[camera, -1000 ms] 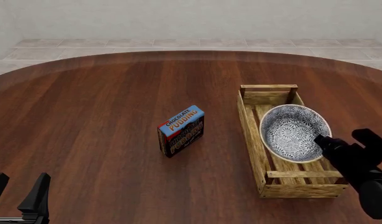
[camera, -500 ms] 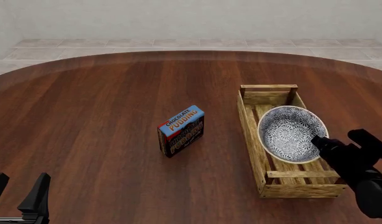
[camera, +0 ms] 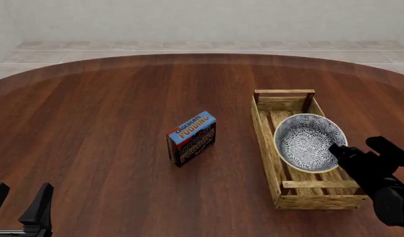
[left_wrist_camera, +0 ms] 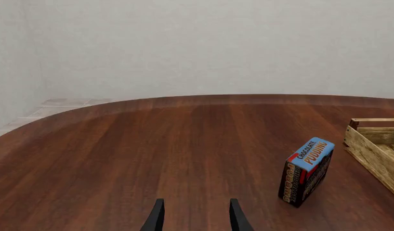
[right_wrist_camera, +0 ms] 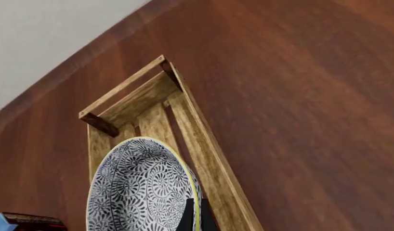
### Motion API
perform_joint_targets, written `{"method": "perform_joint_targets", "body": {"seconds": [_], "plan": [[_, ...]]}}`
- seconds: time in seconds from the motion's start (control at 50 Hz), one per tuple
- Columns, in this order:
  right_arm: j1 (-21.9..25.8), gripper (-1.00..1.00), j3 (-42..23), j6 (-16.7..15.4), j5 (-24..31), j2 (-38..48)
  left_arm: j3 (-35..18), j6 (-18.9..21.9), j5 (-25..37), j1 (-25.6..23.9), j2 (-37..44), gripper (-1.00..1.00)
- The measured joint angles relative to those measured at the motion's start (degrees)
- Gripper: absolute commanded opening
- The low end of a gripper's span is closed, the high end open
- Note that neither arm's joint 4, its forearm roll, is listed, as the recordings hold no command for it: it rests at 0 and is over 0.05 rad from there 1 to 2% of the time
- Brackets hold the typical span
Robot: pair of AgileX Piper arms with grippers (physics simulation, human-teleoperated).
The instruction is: Pick up the bowl on the left and put it in the tray.
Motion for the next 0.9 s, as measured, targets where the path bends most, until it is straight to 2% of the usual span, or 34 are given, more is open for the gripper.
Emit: {"method": "perform_joint_targets", "body": {"seconds": [0.9], "plan": [[0.7, -1.00, -0.1, -0.1, -0.9, 0.7, 0.0, 0.0, 0.0, 0.0, 0.0, 1.00]]}}
